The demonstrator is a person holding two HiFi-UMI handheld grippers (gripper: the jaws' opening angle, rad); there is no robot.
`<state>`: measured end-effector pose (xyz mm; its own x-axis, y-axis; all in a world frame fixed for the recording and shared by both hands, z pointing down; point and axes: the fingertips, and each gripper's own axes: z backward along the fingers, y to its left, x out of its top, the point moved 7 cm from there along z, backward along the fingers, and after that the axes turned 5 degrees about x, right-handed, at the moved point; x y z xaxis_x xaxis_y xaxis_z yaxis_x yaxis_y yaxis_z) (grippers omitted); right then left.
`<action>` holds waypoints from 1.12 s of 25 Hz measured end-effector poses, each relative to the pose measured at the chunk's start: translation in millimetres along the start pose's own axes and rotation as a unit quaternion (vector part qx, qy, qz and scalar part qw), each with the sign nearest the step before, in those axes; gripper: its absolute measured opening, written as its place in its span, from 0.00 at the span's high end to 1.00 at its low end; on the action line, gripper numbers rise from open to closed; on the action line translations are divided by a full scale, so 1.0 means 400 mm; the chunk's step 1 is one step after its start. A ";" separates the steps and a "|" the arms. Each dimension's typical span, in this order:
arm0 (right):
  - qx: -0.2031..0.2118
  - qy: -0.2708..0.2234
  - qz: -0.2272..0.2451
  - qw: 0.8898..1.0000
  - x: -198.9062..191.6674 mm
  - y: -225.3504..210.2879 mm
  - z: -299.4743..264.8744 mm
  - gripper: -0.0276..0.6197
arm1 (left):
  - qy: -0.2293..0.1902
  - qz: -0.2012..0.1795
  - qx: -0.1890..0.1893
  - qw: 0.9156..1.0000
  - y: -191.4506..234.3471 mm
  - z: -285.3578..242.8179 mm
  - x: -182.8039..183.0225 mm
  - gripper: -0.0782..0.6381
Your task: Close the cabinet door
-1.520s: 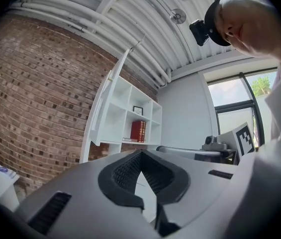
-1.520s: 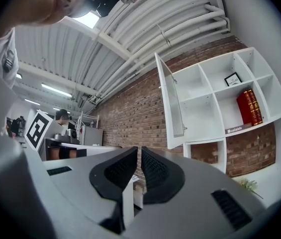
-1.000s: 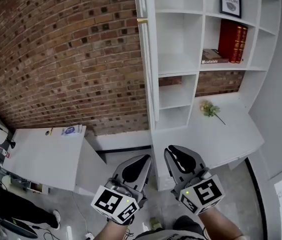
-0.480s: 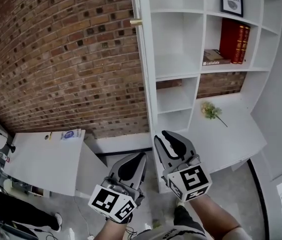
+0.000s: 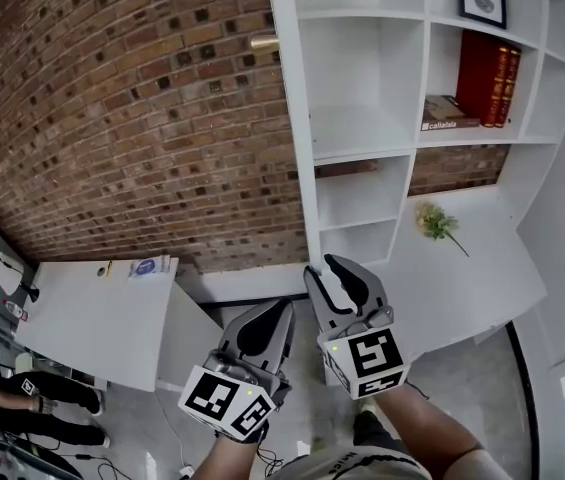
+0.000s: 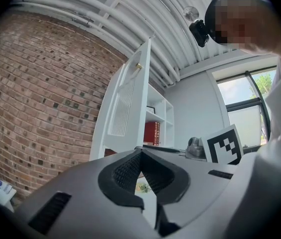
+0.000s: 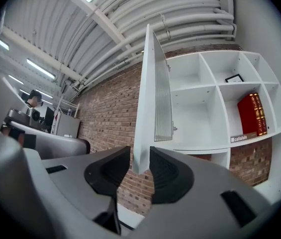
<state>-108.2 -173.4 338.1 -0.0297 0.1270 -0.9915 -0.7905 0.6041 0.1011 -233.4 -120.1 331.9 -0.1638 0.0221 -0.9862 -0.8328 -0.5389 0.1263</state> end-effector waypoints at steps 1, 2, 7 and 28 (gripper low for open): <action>0.000 0.000 0.002 1.000 -0.001 -0.001 -0.004 0.79 | 0.000 0.000 0.000 1.000 0.004 -0.005 -0.001 0.88; -0.001 0.000 0.005 1.000 -0.002 -0.002 -0.008 0.79 | 0.001 0.000 0.000 1.000 0.007 -0.010 -0.002 0.88; -0.002 -0.003 0.007 1.000 0.010 0.000 -0.019 0.79 | -0.001 0.003 0.005 1.000 0.025 -0.034 0.000 0.88; -0.041 0.007 0.026 0.999 0.003 -0.181 0.082 0.84 | 0.013 0.008 -0.061 0.998 -0.043 -0.216 -0.026 0.88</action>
<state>-31.0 -191.0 332.2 -0.0797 0.1441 -0.9863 -0.8351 0.5307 0.1450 -171.5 -183.8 330.8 -0.1611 -0.0082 -0.9869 -0.7598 -0.6372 0.1293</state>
